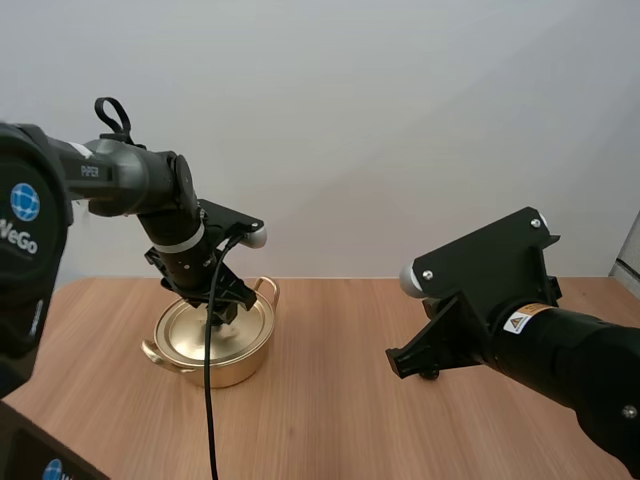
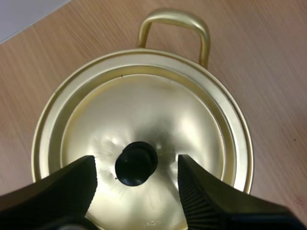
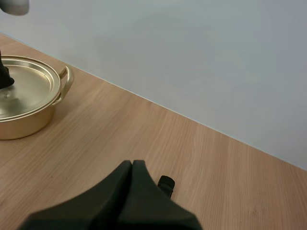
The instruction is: Open the pot, put the car inside, and close it
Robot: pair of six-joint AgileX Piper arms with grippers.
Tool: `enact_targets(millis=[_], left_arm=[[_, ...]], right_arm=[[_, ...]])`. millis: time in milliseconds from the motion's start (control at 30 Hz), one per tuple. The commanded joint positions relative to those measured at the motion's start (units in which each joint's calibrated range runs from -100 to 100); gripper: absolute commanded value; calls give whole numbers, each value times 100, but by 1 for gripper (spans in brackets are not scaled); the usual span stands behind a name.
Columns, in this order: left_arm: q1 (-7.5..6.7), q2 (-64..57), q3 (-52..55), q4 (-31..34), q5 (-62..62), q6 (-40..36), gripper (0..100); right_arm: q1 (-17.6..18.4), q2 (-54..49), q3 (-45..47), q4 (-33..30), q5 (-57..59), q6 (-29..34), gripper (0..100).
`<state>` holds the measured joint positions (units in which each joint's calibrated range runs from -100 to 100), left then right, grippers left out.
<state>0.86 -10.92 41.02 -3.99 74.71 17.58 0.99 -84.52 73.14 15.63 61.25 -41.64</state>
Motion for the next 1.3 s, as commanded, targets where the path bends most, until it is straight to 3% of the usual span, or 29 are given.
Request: enact_targets(millis=[0, 233, 367, 467, 633, 1033, 1267], left_arm=[[-2, 70, -3, -2, 10, 1, 83], [-2, 126, -3, -2, -84, 7, 81], [-2, 137, -3, -2, -84, 31, 72], [-2, 137, -3, -2, -84, 82, 54], [-2, 137, -3, 10, -122, 115, 0], [-2, 72, -259, 24, 28, 75, 0], [-2, -633, -870, -388, -635, -27, 0]], right_arm=[[5, 2, -9, -2, 3, 1, 0], [5, 2, -9, -25, 3, 1, 0], [5, 2, -9, -35, 3, 1, 0], [5, 2, -9, -35, 3, 1, 0], [5, 2, -9, -35, 3, 1, 0], [5, 2, -9, -45, 3, 1, 0], [5, 2, -9, -44, 125, 1, 0]])
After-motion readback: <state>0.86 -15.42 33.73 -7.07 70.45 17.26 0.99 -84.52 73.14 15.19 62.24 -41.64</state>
